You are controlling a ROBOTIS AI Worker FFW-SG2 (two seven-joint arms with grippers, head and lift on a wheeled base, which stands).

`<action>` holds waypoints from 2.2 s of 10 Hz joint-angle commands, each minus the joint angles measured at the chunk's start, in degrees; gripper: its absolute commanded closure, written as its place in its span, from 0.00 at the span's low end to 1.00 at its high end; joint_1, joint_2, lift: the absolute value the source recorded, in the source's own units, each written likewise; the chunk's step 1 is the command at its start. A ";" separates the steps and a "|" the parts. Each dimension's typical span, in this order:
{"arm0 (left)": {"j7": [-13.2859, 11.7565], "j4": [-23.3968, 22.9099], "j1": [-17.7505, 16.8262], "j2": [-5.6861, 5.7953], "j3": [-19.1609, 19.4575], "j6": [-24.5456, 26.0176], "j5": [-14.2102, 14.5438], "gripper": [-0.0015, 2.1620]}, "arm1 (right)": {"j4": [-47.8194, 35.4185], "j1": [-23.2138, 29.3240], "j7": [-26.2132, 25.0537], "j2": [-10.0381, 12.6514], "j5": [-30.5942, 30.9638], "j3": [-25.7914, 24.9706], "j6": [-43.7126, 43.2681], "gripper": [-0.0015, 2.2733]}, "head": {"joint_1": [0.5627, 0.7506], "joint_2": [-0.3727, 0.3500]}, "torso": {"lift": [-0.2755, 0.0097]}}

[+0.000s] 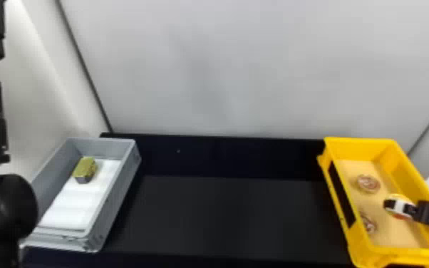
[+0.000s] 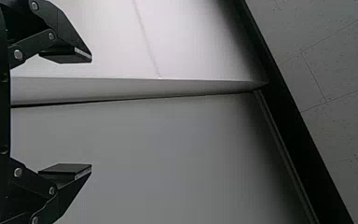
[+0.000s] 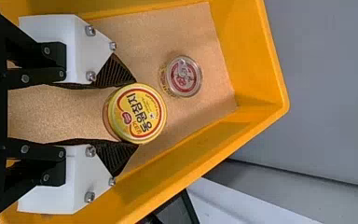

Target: Pick up the round yellow can and place it in the yellow rectangular box

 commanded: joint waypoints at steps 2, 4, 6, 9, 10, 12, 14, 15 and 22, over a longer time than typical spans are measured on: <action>-0.02 0.00 -0.04 0.07 -0.16 0.01 0.00 0.19 | 2.74 -0.86 0.33 -0.57 0.00 0.34 -1.20 0.33 | 0.70 0.59 | 0.97; -0.11 0.00 -0.13 0.15 -0.16 0.01 0.00 0.19 | 3.09 -0.86 0.50 -0.57 0.00 0.07 -1.64 0.33 | 0.70 0.59 | 0.97; -0.11 0.00 -0.13 0.15 -0.16 0.01 0.00 0.19 | 3.09 -0.95 0.50 -0.57 0.00 0.07 -1.64 0.33 | 0.70 0.59 | 0.97; -0.11 -0.09 -0.13 0.15 -0.08 0.01 0.00 0.19 | 3.27 -0.86 0.41 -0.48 0.00 -0.01 -1.64 0.26 | 0.70 0.59 | 0.97; -0.11 -0.09 -0.04 0.15 -0.16 0.01 0.00 0.19 | 3.27 -0.78 0.41 -0.39 -0.18 -0.10 -1.64 0.26 | 0.70 0.59 | 0.97; -0.20 -0.09 -0.13 0.15 -0.16 0.01 0.00 0.19 | 3.27 -0.78 0.33 -0.39 -0.44 -0.28 -1.55 0.10 | 0.70 0.59 | 0.97; -0.20 -0.09 -0.13 0.15 -0.16 0.01 0.00 0.19 | 3.27 -0.69 0.33 -0.48 -0.53 -0.37 -1.64 0.07 | 0.70 0.59 | 0.97; -0.20 -0.18 -0.13 0.15 -0.16 0.01 0.00 0.19 | 3.27 -0.69 0.33 -0.48 -0.53 -0.37 -1.73 0.06 | 0.70 0.59 | 0.97; -0.20 -0.18 -0.04 -0.02 -0.08 0.37 -0.09 0.19 | -12.55 -0.42 -3.10 -0.39 -1.23 -0.80 -2.17 0.07 | 0.70 0.59 | 0.97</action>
